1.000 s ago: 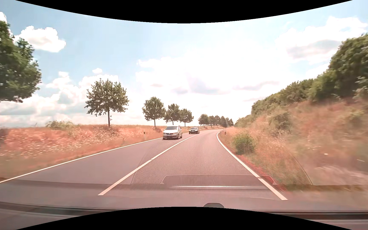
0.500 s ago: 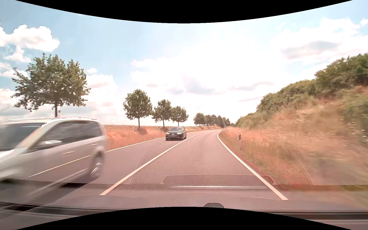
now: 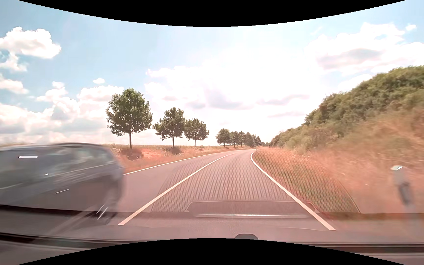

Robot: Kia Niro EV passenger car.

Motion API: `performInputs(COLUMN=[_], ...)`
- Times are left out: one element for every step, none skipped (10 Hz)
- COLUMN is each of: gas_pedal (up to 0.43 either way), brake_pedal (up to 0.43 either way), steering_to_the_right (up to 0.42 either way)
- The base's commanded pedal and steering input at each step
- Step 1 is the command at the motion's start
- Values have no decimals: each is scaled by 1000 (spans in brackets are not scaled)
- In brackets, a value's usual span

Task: Follow the waypoints while adhering to traffic rules and regulations

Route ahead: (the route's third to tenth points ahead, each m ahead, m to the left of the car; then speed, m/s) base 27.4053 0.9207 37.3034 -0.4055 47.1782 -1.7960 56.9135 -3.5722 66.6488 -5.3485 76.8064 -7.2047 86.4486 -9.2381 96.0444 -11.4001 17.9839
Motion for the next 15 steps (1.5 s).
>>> performInputs(gas_pedal=[59,59,59,59,59,59,59,59,59,59,59,59,59,59,59], brake_pedal=[0,0,0,0,0,0,0,0,0,0,0,0,0,0,0], steering_to_the_right=[11,11,11,11,11,11,11,11,11,11,11,11,11,11,11])
